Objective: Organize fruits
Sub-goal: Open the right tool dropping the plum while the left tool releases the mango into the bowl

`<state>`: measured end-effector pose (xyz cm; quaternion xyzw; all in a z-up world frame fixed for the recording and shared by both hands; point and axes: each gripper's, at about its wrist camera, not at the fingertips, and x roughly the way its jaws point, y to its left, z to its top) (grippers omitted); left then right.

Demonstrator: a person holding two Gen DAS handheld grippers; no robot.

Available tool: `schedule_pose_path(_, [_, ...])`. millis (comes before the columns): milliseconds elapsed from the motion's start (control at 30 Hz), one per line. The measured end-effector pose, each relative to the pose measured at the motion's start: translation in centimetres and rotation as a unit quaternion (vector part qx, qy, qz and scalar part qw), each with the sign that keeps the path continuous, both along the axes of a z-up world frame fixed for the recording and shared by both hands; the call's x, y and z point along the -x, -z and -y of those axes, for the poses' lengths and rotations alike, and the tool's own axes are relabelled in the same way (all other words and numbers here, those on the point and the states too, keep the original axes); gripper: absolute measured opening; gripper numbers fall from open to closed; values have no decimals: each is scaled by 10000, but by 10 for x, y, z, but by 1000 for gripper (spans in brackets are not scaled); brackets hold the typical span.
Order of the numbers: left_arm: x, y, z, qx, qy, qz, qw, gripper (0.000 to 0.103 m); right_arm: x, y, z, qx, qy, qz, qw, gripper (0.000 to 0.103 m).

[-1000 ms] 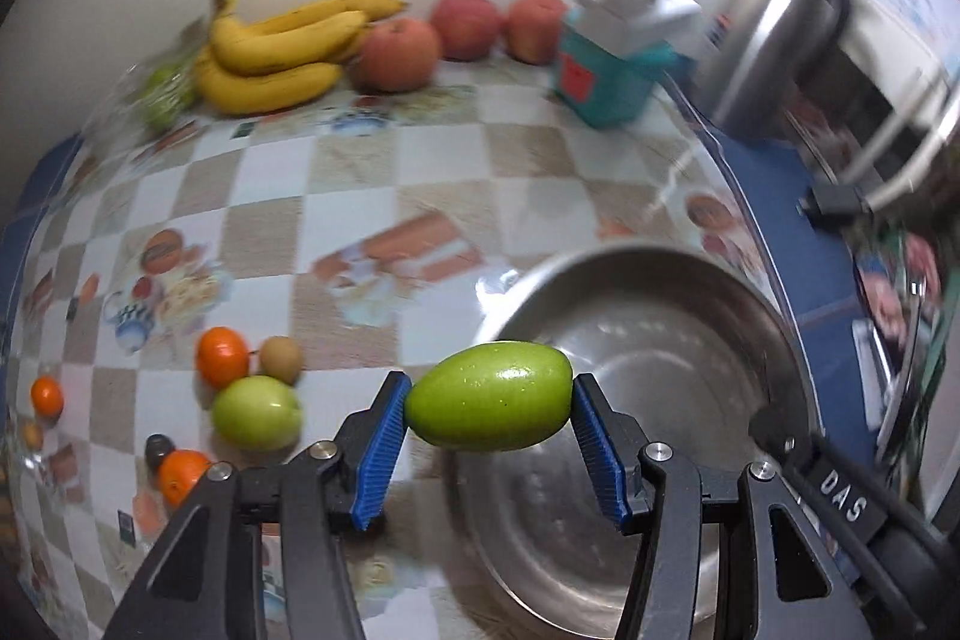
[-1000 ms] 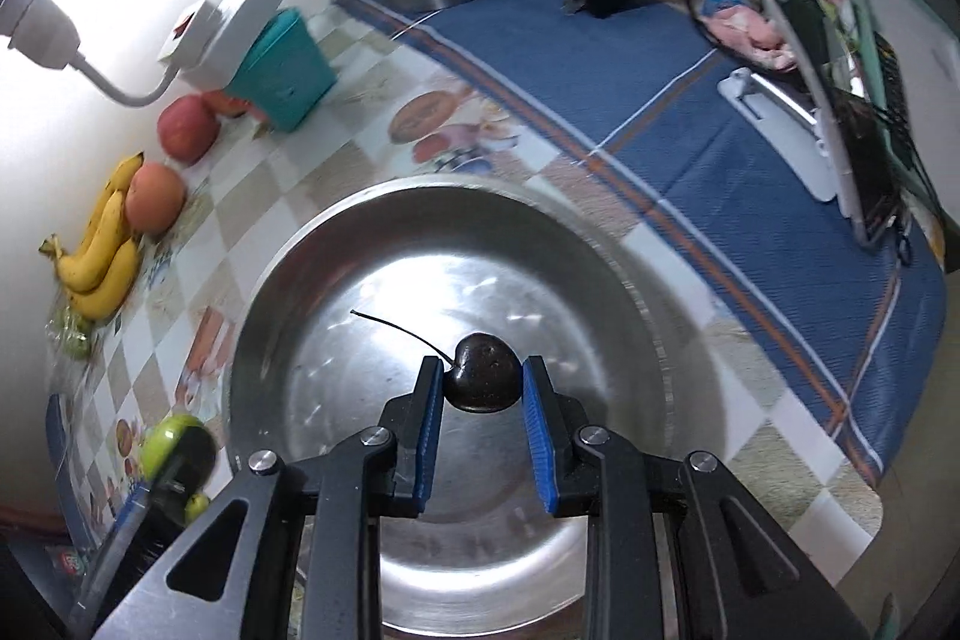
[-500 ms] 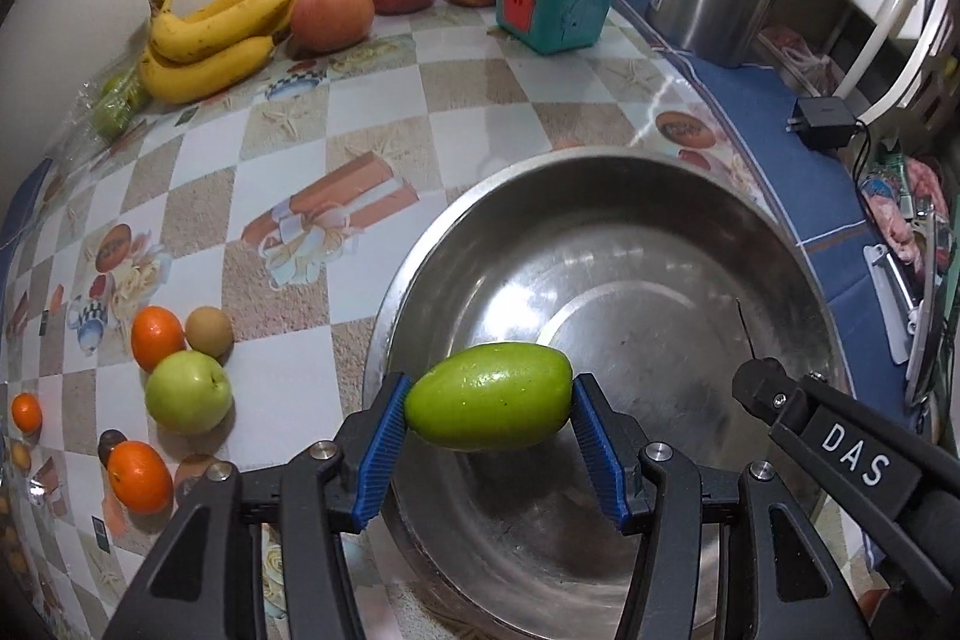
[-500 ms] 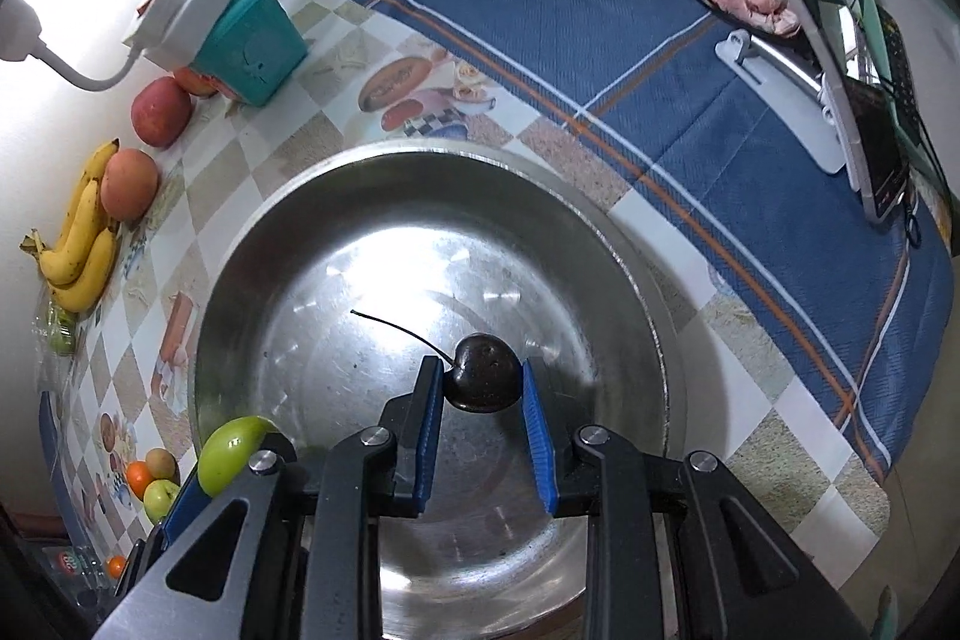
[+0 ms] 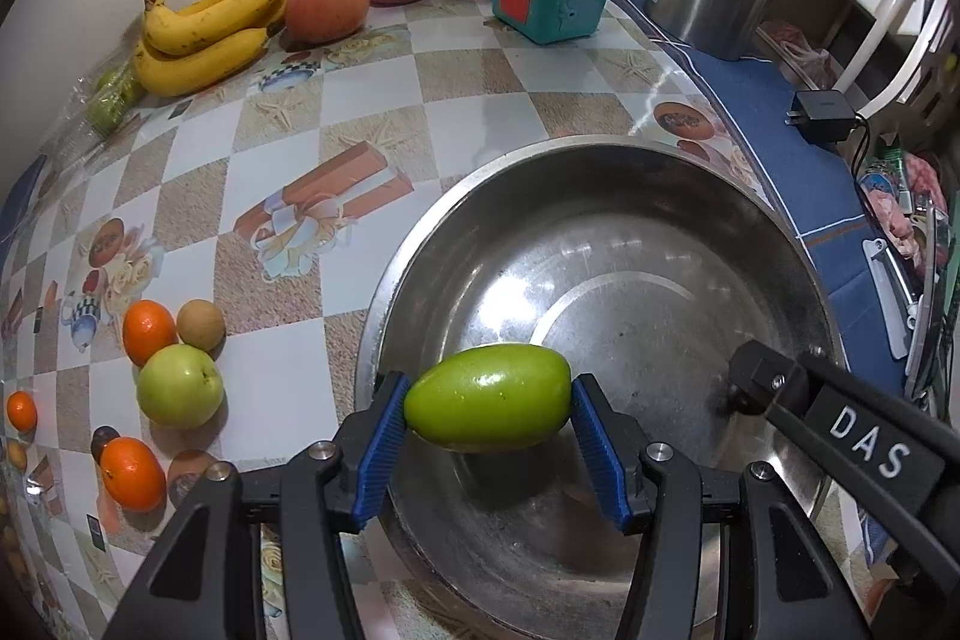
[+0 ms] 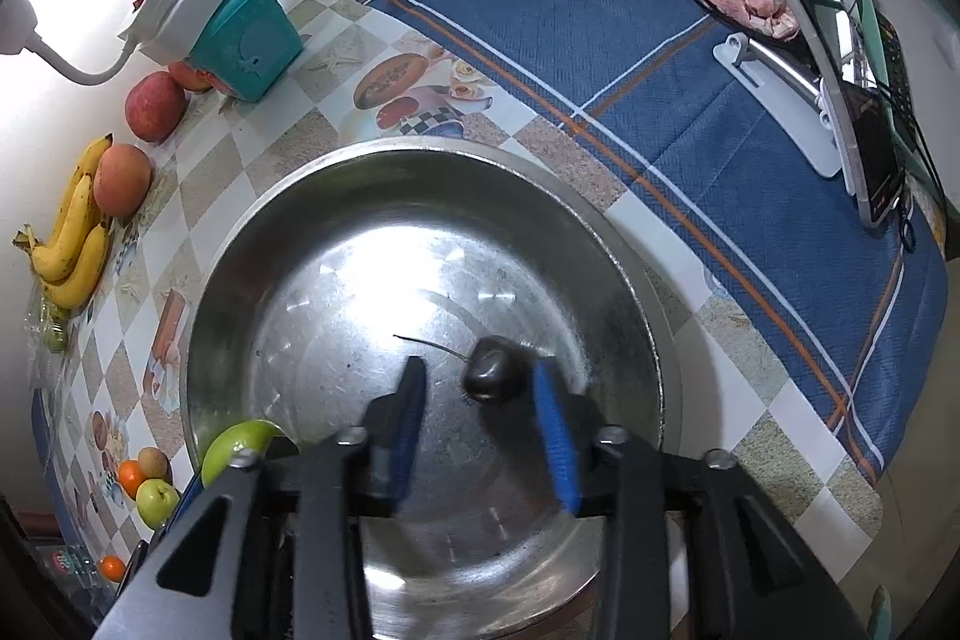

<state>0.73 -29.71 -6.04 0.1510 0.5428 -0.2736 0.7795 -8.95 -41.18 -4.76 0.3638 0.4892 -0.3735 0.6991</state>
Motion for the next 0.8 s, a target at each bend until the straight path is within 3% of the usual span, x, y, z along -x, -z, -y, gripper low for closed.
schedule_pose_path(100, [0, -3, 0, 39, -4, 31, 10000, 60, 1, -3, 1, 33, 13, 44, 10000, 54])
schedule_pose_path(200, [1, -10, -1, 139, 8, 105, 9998, 69, 0, -8, 1, 90, 19, 101, 9999, 64])
schedule_pose_path(467, [-8, -22, -9, 310, -206, 84, 9993, 76, 1, -18, 2, 250, 10, 197, 9995, 72])
schedule_pose_path(600, [-22, -25, -26, 318, -647, 23, 9974, 82, 1, -18, 1, 234, -12, 184, 9996, 83])
schedule_pose_path(800, [-47, -28, -65, 333, -1537, -23, 9876, 92, -1, -17, -1, 214, -59, 159, 9996, 83])
